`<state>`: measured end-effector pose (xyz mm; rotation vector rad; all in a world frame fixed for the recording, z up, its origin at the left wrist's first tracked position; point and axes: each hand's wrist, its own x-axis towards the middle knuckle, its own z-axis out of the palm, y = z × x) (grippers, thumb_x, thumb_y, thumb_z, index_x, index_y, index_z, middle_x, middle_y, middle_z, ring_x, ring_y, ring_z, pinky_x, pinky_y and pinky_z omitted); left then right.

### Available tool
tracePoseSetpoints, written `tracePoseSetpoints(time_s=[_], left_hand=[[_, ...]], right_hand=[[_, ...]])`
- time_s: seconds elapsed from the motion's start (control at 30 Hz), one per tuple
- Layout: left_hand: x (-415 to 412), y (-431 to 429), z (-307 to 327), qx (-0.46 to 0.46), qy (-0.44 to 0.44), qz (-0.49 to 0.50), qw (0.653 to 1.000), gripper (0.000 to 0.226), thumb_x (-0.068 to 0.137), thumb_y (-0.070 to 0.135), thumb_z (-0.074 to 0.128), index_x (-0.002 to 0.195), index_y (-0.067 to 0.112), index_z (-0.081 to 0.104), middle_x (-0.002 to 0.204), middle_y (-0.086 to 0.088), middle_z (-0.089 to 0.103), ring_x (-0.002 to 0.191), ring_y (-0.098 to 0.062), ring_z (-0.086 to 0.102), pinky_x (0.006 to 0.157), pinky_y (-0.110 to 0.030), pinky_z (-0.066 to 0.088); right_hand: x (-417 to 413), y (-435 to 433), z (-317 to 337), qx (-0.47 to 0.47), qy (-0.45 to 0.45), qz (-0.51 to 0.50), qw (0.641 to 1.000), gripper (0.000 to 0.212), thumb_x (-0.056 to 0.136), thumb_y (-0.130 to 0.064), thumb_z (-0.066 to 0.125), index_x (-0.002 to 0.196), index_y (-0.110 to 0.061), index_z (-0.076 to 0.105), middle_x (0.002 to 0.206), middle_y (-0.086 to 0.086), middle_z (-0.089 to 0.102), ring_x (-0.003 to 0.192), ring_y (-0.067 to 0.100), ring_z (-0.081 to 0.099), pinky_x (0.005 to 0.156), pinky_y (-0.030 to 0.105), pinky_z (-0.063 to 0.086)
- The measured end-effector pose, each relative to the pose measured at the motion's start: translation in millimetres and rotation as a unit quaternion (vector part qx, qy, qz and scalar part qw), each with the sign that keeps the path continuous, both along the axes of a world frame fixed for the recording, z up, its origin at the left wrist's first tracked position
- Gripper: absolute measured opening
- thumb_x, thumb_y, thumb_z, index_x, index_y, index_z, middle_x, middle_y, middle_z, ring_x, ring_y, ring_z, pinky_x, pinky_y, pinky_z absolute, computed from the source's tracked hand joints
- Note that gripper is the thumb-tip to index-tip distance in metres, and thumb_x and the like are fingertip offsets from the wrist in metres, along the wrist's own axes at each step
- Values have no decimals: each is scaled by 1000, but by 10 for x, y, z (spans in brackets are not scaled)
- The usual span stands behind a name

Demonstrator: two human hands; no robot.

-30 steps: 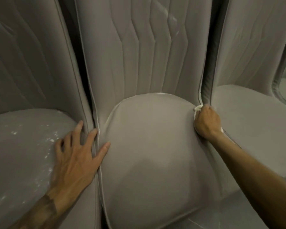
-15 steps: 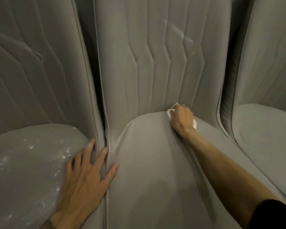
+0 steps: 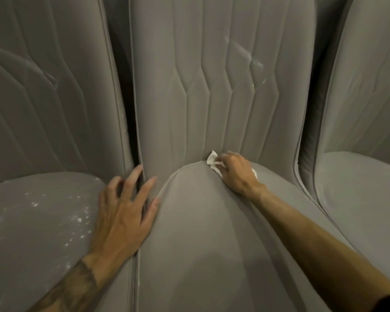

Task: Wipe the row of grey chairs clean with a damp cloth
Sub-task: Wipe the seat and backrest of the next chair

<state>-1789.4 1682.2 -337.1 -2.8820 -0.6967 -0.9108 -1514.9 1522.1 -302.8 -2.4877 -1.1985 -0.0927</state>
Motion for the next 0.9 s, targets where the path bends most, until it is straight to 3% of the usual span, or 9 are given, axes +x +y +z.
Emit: tracePoseSetpoints(time_s=[0.07,0.13,0.27,0.47,0.53,0.67,0.73,0.83,0.9], left_hand=[[-15,33,-11,-3,-9,-7,1000,52,99,48,45,144,25,60,164,-2,34,125,-41,42,100,-56,40],[-4,43,-26,-8,-16,-12,1000,52,100,48,44,145,26,59,165,-1,33,124,-41,42,100,-56,41],[26,37,-89,-9,-27,-5,1000,52,100,47,45,145,26,58,166,0,32,125,-41,41,99,-55,40],[5,38,-75,-12,-18,-9,1000,52,100,47,43,146,27,57,167,2,30,126,-39,42,100,-52,39],[-4,54,-70,-15,-23,-11,1000,51,101,47,43,146,27,57,167,2,30,126,-38,42,101,-52,39],[6,42,-98,-14,-32,-11,999,51,101,46,43,146,28,57,168,2,30,126,-39,42,101,-53,39],[14,47,-97,-15,-28,-9,999,51,101,46,44,146,28,56,168,2,29,127,-39,42,101,-52,39],[2,47,-100,-22,-28,-8,999,51,101,46,44,147,28,56,168,3,29,128,-38,42,100,-52,39],[-4,41,-99,-19,-28,-10,999,50,101,46,45,146,28,57,168,3,29,127,-38,42,100,-52,40]], right_hand=[[107,-153,2,-4,-29,1,1000,28,100,-35,59,107,-11,72,102,12,64,100,36,59,85,41,44],[240,-374,-36,21,-62,-90,994,29,101,-33,57,107,-9,72,103,15,65,99,38,58,86,44,44],[181,-148,-119,34,-36,-193,980,29,101,-30,56,104,-5,70,105,20,66,100,43,60,84,45,41],[-131,343,-40,22,17,48,998,25,97,-39,62,103,-17,71,103,9,69,101,33,62,83,41,47],[-21,192,-11,19,9,53,998,25,97,-39,63,102,-15,71,101,9,67,99,33,61,85,43,48],[189,-182,-106,82,-41,-122,988,25,97,-33,64,105,-12,73,97,15,65,96,38,62,80,42,44],[83,-6,-132,87,-25,-149,985,27,96,-36,63,105,-12,73,99,17,67,97,40,62,79,43,43],[-55,292,-110,39,21,-25,999,26,94,-46,63,103,-24,73,104,6,71,102,30,65,77,35,47],[-22,277,-19,12,33,60,998,20,94,-43,66,102,-26,73,104,0,72,101,25,65,74,29,41]])
